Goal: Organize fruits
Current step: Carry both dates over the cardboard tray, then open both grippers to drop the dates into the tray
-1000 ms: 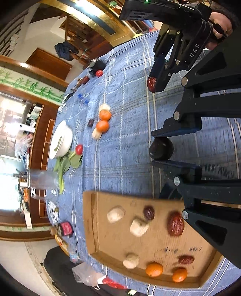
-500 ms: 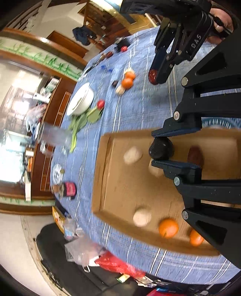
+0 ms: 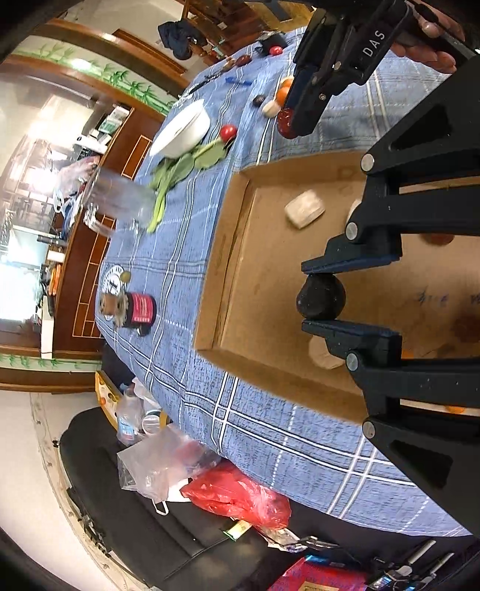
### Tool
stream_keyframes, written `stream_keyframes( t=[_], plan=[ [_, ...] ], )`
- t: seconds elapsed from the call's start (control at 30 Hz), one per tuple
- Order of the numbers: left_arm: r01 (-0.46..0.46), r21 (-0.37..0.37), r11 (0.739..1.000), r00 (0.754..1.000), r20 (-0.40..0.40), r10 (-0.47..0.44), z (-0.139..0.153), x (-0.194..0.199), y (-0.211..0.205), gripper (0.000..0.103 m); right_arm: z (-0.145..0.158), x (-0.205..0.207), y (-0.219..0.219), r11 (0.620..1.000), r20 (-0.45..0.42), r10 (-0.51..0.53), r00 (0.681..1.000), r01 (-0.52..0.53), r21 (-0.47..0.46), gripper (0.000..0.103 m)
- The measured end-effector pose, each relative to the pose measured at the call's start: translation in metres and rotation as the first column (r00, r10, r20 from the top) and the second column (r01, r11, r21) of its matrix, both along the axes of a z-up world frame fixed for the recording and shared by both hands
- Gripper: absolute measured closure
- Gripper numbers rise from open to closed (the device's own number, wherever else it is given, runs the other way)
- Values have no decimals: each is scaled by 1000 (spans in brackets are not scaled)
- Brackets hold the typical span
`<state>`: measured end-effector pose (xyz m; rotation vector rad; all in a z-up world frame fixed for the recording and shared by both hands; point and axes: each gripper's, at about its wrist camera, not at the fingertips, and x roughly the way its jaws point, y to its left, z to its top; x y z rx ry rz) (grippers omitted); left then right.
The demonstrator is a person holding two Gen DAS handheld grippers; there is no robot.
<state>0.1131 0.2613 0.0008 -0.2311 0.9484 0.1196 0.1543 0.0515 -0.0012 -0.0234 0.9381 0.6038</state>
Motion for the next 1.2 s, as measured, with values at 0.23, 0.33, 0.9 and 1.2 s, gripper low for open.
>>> stream_keyframes(
  t=[0.23, 0.33, 0.9, 1.2],
  plan=[
    [-7, 1, 1000, 1000, -29, 7, -15, 26, 15, 80, -14, 26, 33, 1000, -5, 13, 1000, -13, -21, 68],
    [-12, -3, 1000, 999, -47, 12, -23, 38, 21, 80, -22, 36, 44, 999, -24, 18, 1000, -18, -32, 68],
    [-22, -13, 1000, 992, -125, 21, -55, 71, 30, 80, -53, 60, 76, 993, -59, 54, 997, -60, -103, 68],
    [-15, 6, 1000, 992, -124, 16, -55, 71, 27, 78, -54, 59, 80, 988, -53, 68, 996, -74, -135, 68]
  ],
)
